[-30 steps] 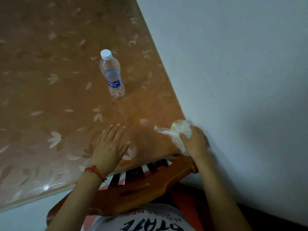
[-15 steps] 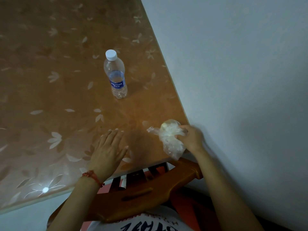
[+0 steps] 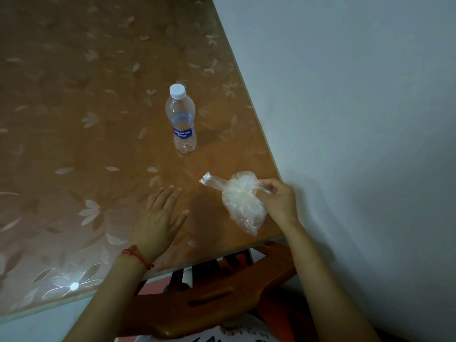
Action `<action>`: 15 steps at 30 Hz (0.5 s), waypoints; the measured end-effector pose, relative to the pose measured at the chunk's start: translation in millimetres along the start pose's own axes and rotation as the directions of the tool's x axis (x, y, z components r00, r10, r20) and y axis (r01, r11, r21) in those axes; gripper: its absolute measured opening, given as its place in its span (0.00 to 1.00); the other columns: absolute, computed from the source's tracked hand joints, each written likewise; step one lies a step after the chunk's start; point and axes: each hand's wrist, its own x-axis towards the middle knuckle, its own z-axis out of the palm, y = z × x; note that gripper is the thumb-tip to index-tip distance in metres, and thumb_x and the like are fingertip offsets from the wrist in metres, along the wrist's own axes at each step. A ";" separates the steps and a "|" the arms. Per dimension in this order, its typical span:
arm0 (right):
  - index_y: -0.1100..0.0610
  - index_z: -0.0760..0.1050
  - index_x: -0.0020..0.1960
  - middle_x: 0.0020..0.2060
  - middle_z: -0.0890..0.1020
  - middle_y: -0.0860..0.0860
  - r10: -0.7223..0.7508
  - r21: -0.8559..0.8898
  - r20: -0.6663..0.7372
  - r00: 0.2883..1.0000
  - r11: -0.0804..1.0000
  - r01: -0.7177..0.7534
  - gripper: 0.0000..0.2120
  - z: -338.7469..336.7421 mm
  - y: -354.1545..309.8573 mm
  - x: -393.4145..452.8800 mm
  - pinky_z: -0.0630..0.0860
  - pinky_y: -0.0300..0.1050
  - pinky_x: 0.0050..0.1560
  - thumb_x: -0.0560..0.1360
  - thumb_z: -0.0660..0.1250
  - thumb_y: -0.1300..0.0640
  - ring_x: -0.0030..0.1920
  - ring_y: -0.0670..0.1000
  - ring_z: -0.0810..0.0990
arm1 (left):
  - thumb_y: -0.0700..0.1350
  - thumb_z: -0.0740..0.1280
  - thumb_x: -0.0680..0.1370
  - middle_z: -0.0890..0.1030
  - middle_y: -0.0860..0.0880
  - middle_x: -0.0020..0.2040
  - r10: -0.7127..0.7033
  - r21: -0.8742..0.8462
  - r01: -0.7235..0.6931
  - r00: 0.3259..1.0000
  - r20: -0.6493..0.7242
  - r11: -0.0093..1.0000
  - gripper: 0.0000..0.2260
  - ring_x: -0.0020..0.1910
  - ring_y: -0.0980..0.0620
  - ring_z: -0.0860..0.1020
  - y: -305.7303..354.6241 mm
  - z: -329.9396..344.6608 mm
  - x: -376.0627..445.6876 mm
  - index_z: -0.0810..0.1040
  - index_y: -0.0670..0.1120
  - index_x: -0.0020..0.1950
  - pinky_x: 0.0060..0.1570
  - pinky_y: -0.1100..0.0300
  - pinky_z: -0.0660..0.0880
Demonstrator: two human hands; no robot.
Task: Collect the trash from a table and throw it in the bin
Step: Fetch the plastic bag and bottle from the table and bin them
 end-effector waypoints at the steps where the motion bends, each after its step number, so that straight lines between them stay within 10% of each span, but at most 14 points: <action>1: 0.58 0.79 0.52 0.45 0.80 0.47 -0.014 0.011 -0.004 1.000 1.000 0.014 0.12 1.7 -5.3 -0.5 0.73 0.32 0.45 0.69 0.72 0.63 0.47 0.47 0.78 | 0.66 0.46 0.76 0.74 0.37 0.63 0.000 -0.013 0.000 1.000 -0.019 1.000 0.35 0.63 0.37 0.70 -3.0 -3.8 5.4 0.71 0.39 0.65 0.61 0.41 0.69; 15: 0.57 0.79 0.53 0.43 0.80 0.46 -0.015 0.057 -0.021 1.000 0.998 0.016 0.13 19.8 -33.6 5.3 0.74 0.34 0.43 0.69 0.72 0.62 0.45 0.45 0.78 | 0.48 0.64 0.76 0.65 0.40 0.71 -0.198 -0.322 0.113 0.950 -0.243 0.940 0.26 0.70 0.43 0.62 -14.9 -45.6 107.0 0.62 0.40 0.71 0.66 0.55 0.59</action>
